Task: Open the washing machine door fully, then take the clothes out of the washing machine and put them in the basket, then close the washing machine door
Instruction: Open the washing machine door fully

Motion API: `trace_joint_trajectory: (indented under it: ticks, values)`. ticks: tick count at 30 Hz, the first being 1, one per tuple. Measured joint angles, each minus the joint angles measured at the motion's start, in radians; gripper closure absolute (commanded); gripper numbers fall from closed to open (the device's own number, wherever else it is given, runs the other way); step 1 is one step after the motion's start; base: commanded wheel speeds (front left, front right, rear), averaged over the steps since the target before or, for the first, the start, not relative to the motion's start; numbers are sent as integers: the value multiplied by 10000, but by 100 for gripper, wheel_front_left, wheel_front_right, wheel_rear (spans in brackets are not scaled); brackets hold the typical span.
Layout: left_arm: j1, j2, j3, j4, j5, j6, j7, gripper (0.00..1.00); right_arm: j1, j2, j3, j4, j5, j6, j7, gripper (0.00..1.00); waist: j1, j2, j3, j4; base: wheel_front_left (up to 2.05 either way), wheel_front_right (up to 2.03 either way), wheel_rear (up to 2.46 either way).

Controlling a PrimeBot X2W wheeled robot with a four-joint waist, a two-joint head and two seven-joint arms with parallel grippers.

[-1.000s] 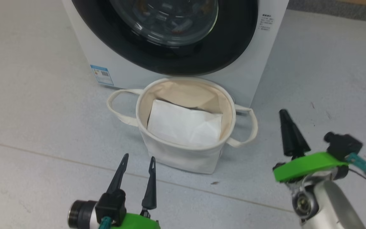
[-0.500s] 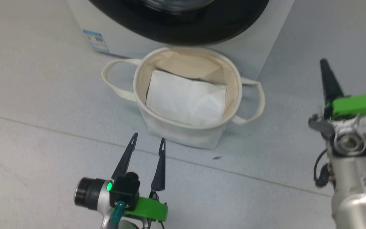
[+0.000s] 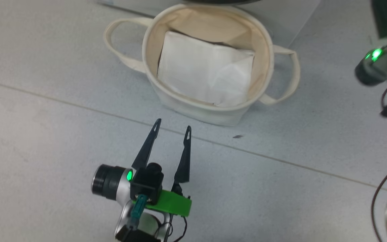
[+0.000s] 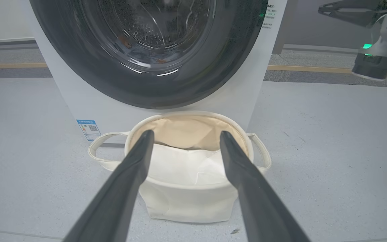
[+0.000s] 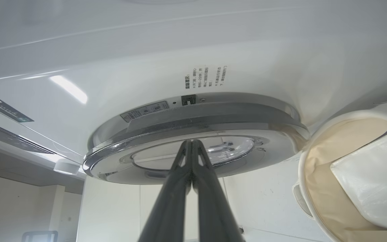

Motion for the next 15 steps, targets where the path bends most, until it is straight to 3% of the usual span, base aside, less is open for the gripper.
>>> trace_joint_trajectory:
  ticks: [6, 15]
  values:
    - [-446, -12, -428, -2, -349, 332, 0, 0, -1241, -525, -4, 846, 67, 2, 291, 100, 0, 0, 497, 293, 0, 0, 0]
    - [-859, -19, -1131, -151, -876, 688, 0, 0, -2221, -602, 128, 1461, -19, 0, 244, 100, 0, 0, 1049, 645, 0, 0, 0]
